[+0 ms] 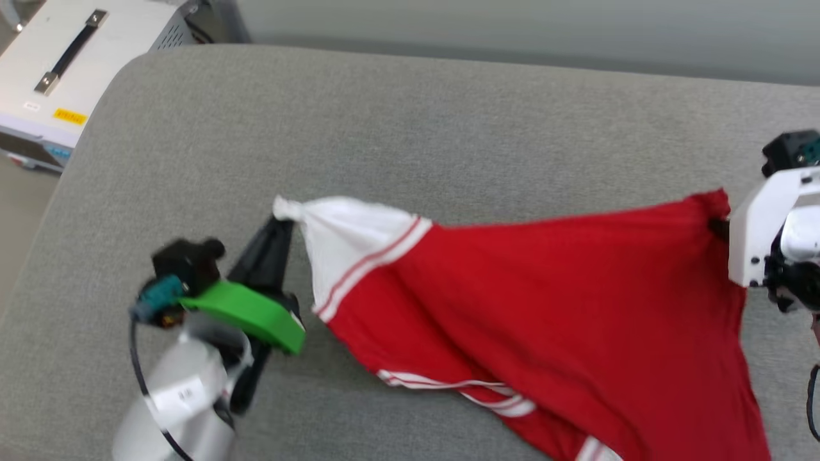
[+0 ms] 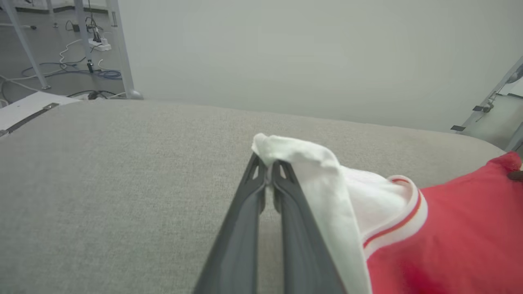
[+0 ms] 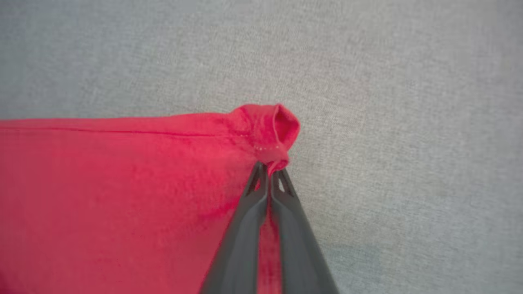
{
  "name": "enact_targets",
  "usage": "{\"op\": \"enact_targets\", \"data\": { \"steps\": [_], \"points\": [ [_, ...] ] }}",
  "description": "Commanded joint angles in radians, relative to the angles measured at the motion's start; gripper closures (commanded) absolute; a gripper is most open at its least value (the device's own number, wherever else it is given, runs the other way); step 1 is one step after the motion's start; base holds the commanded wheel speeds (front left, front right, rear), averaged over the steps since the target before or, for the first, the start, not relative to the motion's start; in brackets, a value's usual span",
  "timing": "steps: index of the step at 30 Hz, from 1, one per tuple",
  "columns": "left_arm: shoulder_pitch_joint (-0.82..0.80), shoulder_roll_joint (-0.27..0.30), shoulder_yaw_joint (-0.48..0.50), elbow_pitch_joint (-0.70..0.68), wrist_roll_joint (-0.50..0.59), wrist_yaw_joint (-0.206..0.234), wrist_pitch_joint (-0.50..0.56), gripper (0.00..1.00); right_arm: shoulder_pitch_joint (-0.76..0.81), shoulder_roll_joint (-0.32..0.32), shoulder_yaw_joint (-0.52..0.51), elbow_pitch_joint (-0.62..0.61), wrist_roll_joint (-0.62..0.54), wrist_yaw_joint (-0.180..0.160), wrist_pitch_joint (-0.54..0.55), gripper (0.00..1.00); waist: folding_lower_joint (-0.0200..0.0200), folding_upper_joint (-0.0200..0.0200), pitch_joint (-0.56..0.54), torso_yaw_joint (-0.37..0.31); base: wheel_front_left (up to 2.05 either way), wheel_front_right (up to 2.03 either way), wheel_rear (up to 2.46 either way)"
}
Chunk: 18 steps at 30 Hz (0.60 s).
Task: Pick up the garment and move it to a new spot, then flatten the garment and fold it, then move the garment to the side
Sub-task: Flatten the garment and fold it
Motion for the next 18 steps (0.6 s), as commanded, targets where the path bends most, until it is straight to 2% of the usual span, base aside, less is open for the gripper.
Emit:
{"op": "enact_targets", "data": {
  "steps": [1, 6, 9, 18],
  "points": [
    [-0.055, 0.021, 0.012, 0.000, -0.018, -0.005, 0.012, 1.00, -0.030, 0.010, -0.013, 0.005, -0.024, -0.001, -0.017, 1.00, 0.0000, -0.0001, -0.042, -0.040, 0.00, 0.00, 0.00],
    [-0.223, 0.076, 0.017, 0.059, -0.069, -0.009, 0.047, 1.00, -0.115, 0.055, -0.044, 0.019, -0.104, -0.001, -0.100, 1.00, 0.0000, -0.0001, -0.058, -0.086, 0.00, 0.00, 0.00],
    [-0.333, 0.091, 0.010, 0.121, -0.097, -0.010, 0.065, 1.00, -0.176, 0.076, -0.070, 0.040, -0.142, -0.001, -0.161, 1.00, 0.0000, -0.0001, -0.048, -0.104, 0.00, 0.00, 0.00],
    [-0.763, 0.143, -0.037, 0.335, -0.121, -0.010, 0.097, 1.00, -0.462, 0.114, -0.143, 0.125, -0.272, -0.001, -0.318, 1.00, 0.0000, -0.0001, 0.058, -0.143, 0.00, 0.00, 0.00]
  ]
}}
